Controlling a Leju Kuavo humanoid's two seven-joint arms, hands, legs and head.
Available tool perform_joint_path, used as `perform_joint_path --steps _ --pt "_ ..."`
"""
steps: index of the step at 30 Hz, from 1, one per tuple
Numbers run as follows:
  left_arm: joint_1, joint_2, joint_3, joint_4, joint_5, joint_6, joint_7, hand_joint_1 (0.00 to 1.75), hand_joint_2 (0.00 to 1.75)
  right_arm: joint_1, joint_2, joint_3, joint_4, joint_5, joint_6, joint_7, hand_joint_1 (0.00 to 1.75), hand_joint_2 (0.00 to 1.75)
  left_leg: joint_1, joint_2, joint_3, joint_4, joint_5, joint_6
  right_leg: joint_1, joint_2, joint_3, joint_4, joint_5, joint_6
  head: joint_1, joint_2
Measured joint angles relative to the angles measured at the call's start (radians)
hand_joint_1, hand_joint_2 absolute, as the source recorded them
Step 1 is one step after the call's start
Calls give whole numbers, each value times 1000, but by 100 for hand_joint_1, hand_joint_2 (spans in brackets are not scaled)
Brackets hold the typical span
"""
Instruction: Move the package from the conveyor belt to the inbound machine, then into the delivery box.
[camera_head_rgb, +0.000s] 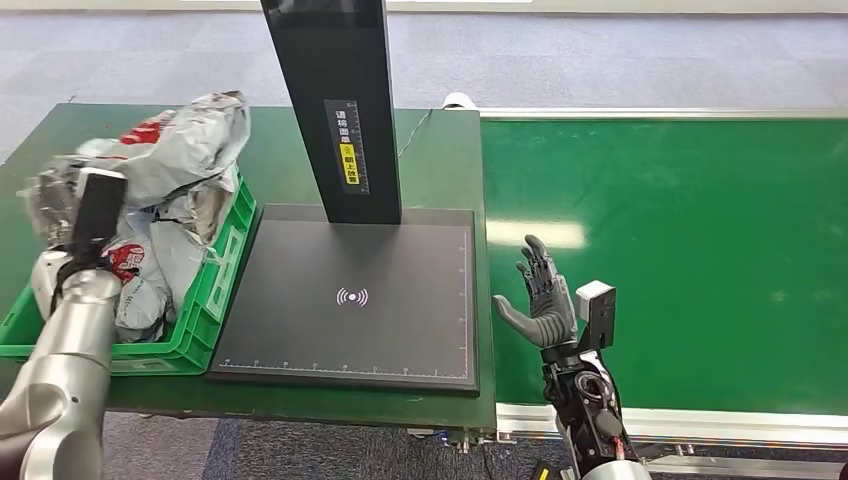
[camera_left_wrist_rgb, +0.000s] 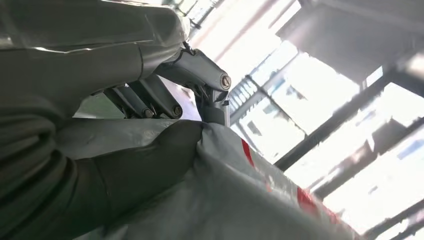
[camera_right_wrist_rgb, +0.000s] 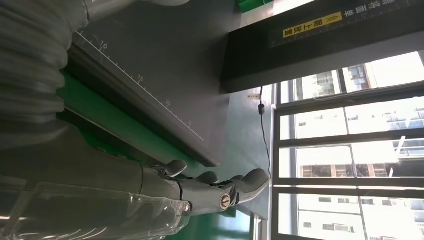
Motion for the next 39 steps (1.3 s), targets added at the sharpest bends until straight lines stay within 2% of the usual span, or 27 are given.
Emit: perform_joint_path --steps 4,9,10,11,13,14,17,19,25,39 --pt "-30 -24 -119 81 -143 -43 72 175 175 -3 6 6 5 3 3 0 0 175 0 0 -1 0 0 0 0 0 -1 0 0 0 0 0" --pt "-45 -43 -197 119 -163 -84 55 175 175 -11 7 8 10 -2 -1 8 0 175 0 0 -1 0 0 0 0 0 0 0 0 0 0 0" --pt "-45 -45 -204 120 -163 -87 48 170 175 -14 7 8 12 -2 -2 9 0 175 0 0 -1 0 0 0 0 0 0 0 0 0 0 0" --pt "-44 -47 -211 121 -163 -91 42 157 175 -15 7 8 13 -3 -4 10 0 175 0 0 -1 0 0 0 0 0 0 0 0 0 0 0" --pt "-39 -48 -223 120 -161 -98 37 140 175 -19 7 8 16 -4 -5 11 0 175 0 -1 -1 0 0 0 0 -1 0 0 0 0 0 0" --pt "-35 -48 -228 117 -158 -101 35 140 175 -20 7 8 17 -4 -6 11 0 175 0 -1 -1 0 0 0 0 -1 0 0 0 0 0 0" --pt "-6 -47 -236 89 -142 -99 32 169 175 -22 7 8 20 -4 -6 11 0 175 0 -1 -1 0 0 0 0 -1 0 0 0 0 0 0" --pt "18 -48 -238 65 -135 -91 34 175 175 -22 7 8 21 -4 -7 11 0 175 0 0 -1 0 0 0 0 -1 0 0 0 0 0 0" --pt "43 -48 -239 24 -125 -77 56 175 175 -21 7 8 21 -4 -7 11 0 175 0 -1 -1 0 0 0 0 -1 0 0 0 0 0 0" --pt "-19 -17 -214 34 -114 -74 69 175 175 -20 7 8 21 -2 -6 10 0 175 1 0 -1 0 0 0 0 0 0 0 0 0 0 0"
